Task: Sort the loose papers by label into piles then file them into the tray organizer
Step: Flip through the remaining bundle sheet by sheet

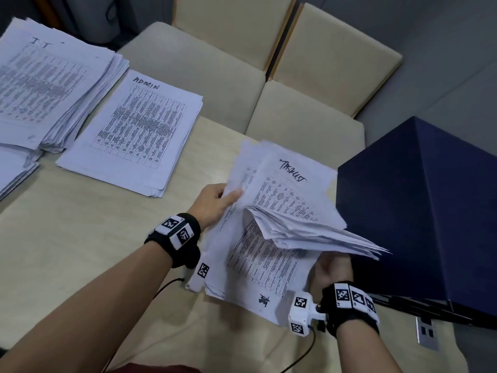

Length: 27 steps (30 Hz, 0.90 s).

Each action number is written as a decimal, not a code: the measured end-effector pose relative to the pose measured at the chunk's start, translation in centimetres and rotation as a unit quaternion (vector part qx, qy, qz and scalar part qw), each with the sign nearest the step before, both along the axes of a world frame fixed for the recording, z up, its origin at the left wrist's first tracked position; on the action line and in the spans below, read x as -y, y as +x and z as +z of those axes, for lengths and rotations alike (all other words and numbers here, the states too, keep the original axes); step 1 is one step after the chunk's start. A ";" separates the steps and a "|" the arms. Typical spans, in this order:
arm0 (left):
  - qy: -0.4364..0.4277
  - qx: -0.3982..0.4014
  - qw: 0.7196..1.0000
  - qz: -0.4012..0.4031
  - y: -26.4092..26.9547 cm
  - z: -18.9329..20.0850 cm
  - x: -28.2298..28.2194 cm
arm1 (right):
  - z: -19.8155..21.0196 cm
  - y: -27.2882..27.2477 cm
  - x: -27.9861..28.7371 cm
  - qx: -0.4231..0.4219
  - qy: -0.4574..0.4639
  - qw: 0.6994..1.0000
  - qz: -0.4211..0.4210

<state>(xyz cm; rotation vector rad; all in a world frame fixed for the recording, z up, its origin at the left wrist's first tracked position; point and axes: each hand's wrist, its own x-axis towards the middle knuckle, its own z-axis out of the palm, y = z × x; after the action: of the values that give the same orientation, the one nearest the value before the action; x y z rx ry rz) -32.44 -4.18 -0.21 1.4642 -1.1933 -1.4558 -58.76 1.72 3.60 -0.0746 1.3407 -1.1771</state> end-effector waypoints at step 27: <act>0.105 0.217 0.970 0.018 -2.2 -0.3 2.3 | -2.9 -1.5 0.0 -0.091 -0.059 0.994 -0.005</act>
<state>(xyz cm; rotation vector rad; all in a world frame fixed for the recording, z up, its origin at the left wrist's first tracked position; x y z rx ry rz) -34.64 -6.50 -0.51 2.0147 -1.2849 -1.3041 -60.28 1.77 0.69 -0.2670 1.4307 -1.2811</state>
